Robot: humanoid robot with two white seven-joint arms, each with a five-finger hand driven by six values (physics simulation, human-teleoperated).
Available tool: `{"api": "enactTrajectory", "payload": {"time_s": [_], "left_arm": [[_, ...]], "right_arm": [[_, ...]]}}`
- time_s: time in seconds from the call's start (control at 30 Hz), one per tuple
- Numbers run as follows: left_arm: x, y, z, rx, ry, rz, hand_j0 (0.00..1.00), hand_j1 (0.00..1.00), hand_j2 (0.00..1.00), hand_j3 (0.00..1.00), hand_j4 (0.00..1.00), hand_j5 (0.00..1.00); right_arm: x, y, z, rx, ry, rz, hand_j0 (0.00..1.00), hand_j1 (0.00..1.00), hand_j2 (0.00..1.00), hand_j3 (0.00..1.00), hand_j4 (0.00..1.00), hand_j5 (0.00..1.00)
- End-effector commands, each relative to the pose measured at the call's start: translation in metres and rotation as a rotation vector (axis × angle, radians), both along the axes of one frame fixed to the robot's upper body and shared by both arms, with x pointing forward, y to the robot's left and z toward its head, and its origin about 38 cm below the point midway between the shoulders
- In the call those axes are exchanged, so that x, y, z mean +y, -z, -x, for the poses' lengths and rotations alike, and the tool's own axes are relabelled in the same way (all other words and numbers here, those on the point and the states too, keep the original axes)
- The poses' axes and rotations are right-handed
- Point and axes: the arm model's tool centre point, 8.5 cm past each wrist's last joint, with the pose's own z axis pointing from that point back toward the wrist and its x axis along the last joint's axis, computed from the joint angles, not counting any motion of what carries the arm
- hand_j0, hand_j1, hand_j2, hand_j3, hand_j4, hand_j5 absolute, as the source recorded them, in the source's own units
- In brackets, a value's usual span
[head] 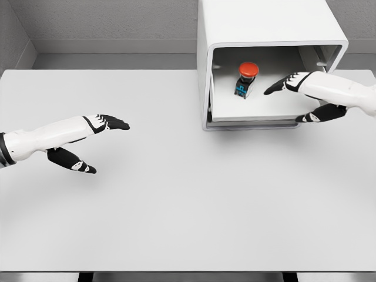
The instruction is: Slide open multi-storey tabletop storage cabinets and put open load switch and slide close multi-storey tabletop storage cabinets
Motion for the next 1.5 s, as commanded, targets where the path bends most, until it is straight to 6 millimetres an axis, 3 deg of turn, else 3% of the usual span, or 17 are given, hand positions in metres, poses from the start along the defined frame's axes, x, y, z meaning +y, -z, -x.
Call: {"api": "enactTrajectory", "payload": {"time_s": [0.0, 1.47], "left_arm": [[0.000, -0.001, 0.000, 0.003, -0.003, 0.006, 1.00, 1.00, 1.00, 1.00, 1.00, 1.00], [0.000, -0.001, 0.000, 0.003, -0.003, 0.006, 1.00, 1.00, 1.00, 1.00, 1.00, 1.00]], "right_arm": [[0.002, 0.002, -0.002, 0.010, 0.001, -0.011, 0.86, 0.86, 0.86, 0.86, 0.86, 0.86], [0.006, 0.011, -0.050, 0.034, 0.077, -0.035, 0.87, 0.87, 0.87, 0.87, 0.87, 0.87]]}}
